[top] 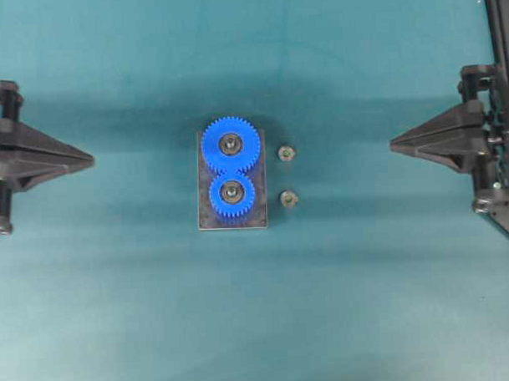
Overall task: Insert the washer onto the shaft.
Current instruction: 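Move the right gripper toward the upper steel washer beside the plate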
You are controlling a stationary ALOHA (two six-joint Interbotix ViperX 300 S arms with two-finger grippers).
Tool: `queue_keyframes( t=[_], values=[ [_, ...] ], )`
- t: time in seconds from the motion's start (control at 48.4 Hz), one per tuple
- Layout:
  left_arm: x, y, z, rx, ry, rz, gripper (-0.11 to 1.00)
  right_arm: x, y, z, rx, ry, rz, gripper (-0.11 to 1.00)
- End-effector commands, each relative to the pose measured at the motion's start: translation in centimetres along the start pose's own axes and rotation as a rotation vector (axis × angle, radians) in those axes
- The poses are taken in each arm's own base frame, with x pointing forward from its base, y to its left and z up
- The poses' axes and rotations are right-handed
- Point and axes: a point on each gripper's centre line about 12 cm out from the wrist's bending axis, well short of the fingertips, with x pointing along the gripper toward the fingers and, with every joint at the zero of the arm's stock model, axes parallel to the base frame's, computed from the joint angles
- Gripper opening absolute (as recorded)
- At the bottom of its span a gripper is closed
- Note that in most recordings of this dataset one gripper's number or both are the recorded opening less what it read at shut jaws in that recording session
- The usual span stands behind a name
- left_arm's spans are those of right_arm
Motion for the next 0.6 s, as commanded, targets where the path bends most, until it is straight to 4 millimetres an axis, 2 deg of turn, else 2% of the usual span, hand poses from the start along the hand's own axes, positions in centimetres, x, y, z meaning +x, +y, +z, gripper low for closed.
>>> queue_keyframes(
  t=[0.0,0.248,0.476,0.579],
  values=[
    [0.8,0.0,0.6,0.003,0.044,0.003,0.0,0.8,-0.7,0.9,0.019,0.073,-0.042,0.01],
    [2.2,0.0,0.2,0.003,0.115,0.004,0.0,3.7,-2.6,-0.2,0.026,0.244,-0.122,0.01],
    [2.7,0.1,0.0,0.001,0.158,0.005,0.0,7.0,-3.4,-1.6,0.017,0.367,-0.145,0.01],
    [2.9,0.1,0.0,0.004,0.17,0.005,0.0,8.7,-3.7,-1.7,0.007,0.39,-0.151,0.01]
  ],
)
